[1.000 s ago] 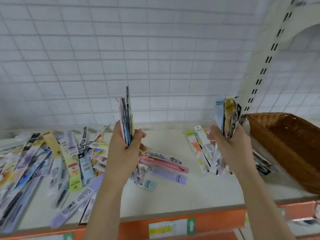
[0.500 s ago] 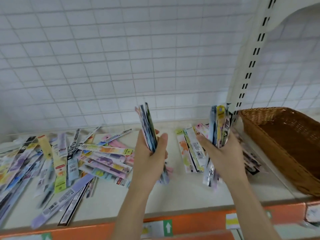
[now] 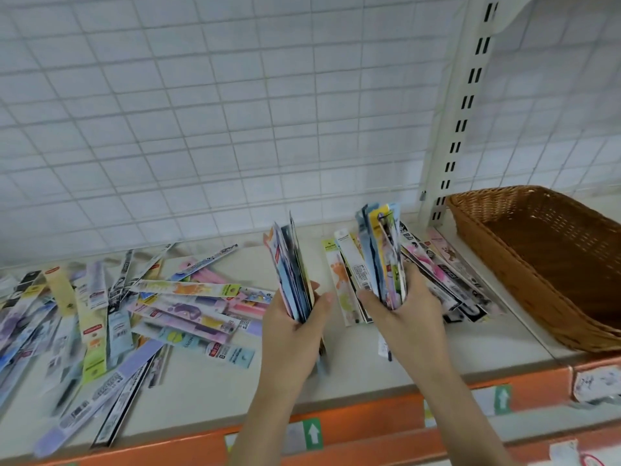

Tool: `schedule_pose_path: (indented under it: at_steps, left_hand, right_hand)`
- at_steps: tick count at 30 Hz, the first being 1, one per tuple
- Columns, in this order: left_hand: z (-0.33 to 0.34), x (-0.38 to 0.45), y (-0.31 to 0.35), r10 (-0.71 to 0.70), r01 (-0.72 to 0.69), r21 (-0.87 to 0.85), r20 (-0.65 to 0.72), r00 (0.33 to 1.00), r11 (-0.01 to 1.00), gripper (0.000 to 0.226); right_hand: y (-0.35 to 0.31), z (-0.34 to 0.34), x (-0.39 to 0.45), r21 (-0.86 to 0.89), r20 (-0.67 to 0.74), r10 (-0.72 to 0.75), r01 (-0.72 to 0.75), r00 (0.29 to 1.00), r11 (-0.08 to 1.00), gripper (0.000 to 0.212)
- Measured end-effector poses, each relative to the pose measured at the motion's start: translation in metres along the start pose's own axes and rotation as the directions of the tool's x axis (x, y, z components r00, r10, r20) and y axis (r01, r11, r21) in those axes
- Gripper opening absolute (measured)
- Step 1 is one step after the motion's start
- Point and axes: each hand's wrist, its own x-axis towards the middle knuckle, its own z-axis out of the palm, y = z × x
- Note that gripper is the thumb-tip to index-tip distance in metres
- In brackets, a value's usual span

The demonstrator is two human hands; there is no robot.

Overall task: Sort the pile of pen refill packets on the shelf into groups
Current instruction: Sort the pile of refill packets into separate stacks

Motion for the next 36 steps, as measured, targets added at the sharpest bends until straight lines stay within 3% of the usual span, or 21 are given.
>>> schedule_pose_path:
  at_steps: [4,8,13,19,27,32,36]
  left_hand:
    - [0.001,-0.003,0.002,-0.019,0.019,-0.021,-0.009,1.000,1.000,0.019]
    - [0.000,0.000,0.009,-0.066,0.063,-0.064,-0.046,0.997,0.996,0.020]
    - [-0.005,0.021,0.024,-0.201,0.200,0.045,0.012,0.980,0.979,0.025]
    - [0.009,0.069,0.030,-0.346,0.301,0.265,0.144,0.927,0.916,0.032]
    - [0.036,0.087,0.025,-0.410,0.271,0.568,0.131,0.903,0.777,0.039]
    - [0.037,0.088,0.022,-0.424,0.214,0.662,0.172,0.889,0.718,0.042]
    - [0.039,0.083,0.011,-0.368,0.083,0.777,0.199,0.908,0.624,0.032]
  right_hand:
    - [-0.003,0.001,0.004,-0.098,0.034,-0.044,0.047,0.998,0.994,0.029]
    - [-0.014,-0.009,0.010,0.010,0.037,0.062,-0.062,0.997,0.998,0.024]
    - [-0.037,-0.034,0.036,0.077,0.075,0.151,-0.156,0.986,0.985,0.034]
    - [-0.032,-0.057,0.074,-0.117,0.155,0.266,-0.249,0.951,0.961,0.041]
    - [-0.010,-0.060,0.091,-0.435,0.104,0.347,-0.271,0.932,0.859,0.064]
    - [-0.004,-0.064,0.098,-0.498,0.078,0.352,-0.270,0.933,0.824,0.071]
    - [-0.004,-0.061,0.099,-0.546,0.154,0.363,-0.227,0.919,0.807,0.090]
